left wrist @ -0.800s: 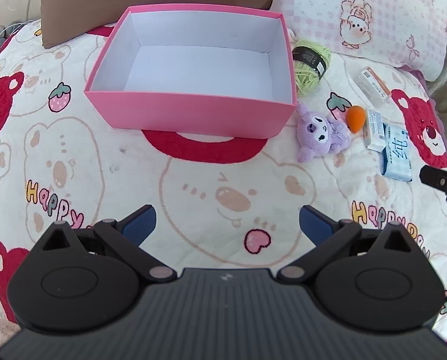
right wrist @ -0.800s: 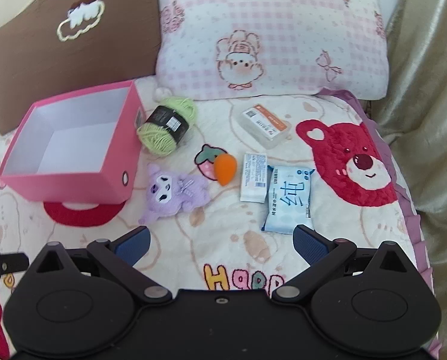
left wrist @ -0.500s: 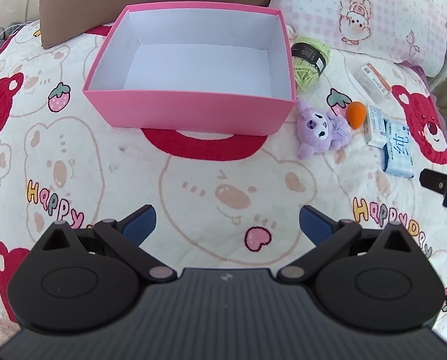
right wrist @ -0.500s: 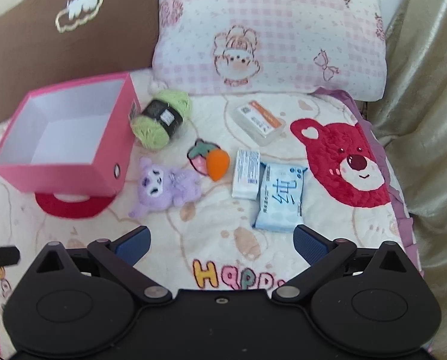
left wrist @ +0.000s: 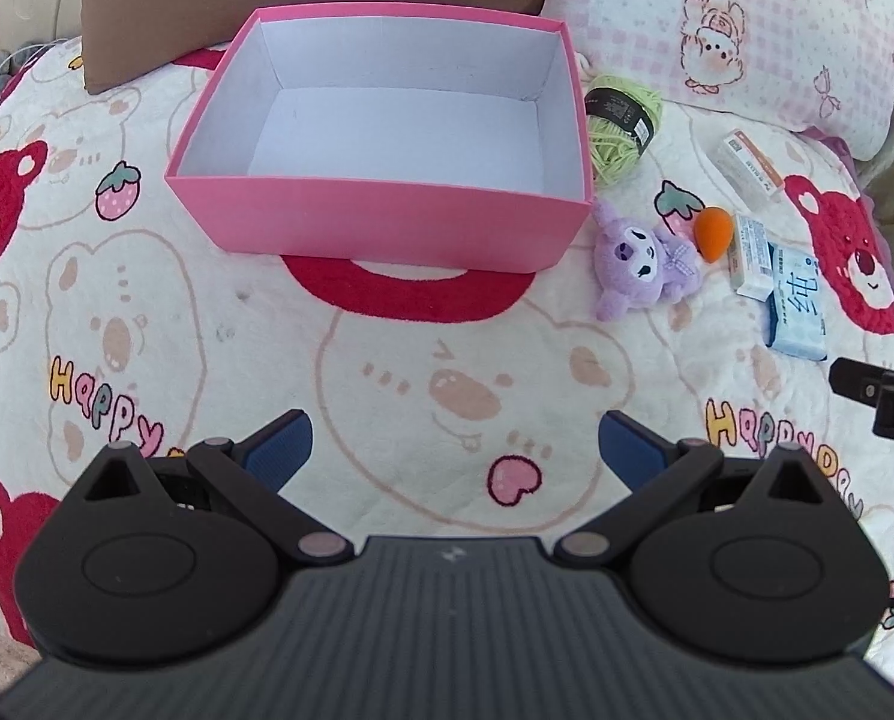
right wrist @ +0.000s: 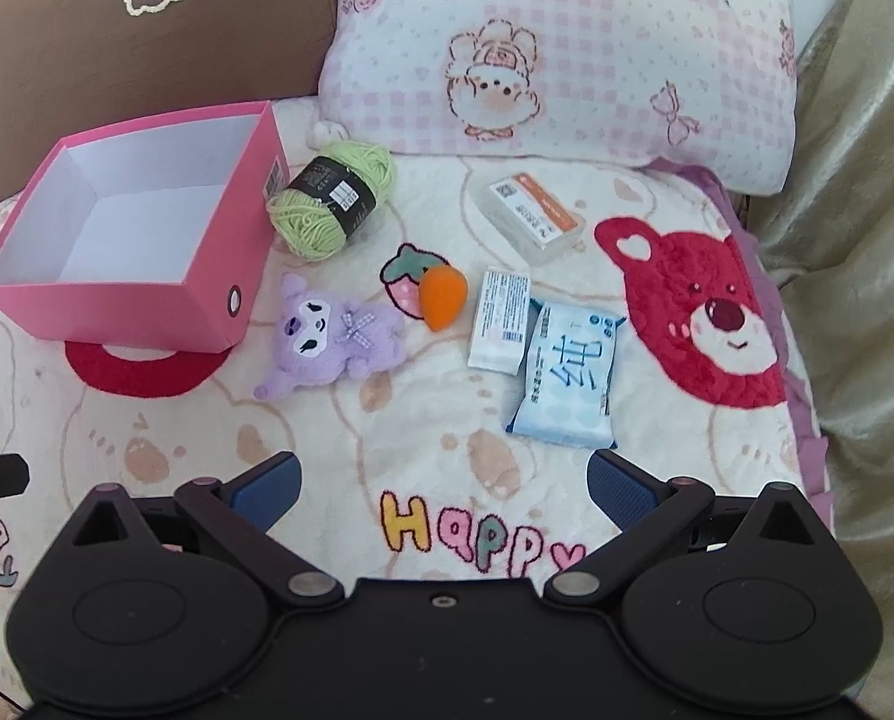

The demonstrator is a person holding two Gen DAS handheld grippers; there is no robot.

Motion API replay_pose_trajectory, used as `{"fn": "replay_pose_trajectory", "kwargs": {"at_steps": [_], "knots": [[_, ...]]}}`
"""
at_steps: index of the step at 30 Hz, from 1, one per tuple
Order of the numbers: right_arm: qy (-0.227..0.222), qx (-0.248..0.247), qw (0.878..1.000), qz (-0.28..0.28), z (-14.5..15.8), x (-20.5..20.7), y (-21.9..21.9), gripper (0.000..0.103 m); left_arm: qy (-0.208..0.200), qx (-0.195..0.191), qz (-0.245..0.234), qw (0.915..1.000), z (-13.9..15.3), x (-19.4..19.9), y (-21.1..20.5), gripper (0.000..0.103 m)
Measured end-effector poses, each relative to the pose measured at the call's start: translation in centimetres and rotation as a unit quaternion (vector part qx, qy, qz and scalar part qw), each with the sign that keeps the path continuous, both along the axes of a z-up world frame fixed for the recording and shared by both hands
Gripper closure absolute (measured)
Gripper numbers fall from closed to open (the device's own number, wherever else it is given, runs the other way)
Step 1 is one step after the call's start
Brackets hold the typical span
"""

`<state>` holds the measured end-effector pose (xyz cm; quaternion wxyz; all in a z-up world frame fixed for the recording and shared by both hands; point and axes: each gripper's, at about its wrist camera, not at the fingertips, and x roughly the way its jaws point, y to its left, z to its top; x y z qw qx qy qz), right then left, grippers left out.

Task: Organize objects

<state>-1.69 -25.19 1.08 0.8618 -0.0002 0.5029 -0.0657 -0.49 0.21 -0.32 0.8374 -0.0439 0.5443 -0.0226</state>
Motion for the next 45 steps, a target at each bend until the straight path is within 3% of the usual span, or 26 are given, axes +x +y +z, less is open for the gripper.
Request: {"fn": "replay_pose_trajectory", "kwargs": {"at_steps": [24,30,36,42,45], "knots": [[0.008,0.017,1.0,0.009,-0.3,-0.1,-0.5,0.0,0.009,-0.011,-0.032,0.9994,-0.3,-0.2,-1.8,0.0],[-0.023,-0.012,0.999,0.019,1.3,-0.8,-1.3,0.0,-0.003,-0.007,-0.029,0.9995,0.3,-0.3,-2.2,0.0],[-0.052,-0.004,0.998,0.036,2.4,-1.3,-2.3,0.001,-0.011,-0.007,-0.021,0.9997,0.9,-0.3,-2.4,0.003],[-0.137,0.032,0.988,0.071,3.1,-2.4,-3.8,0.002,-0.063,-0.001,-0.024,0.9977,2.0,0.0,-3.7,0.003],[-0.186,0.002,0.978,0.098,2.6,-2.8,-3.6,0.002,-0.081,0.0,-0.047,0.9956,1.7,0.7,-5.1,0.009]]}}
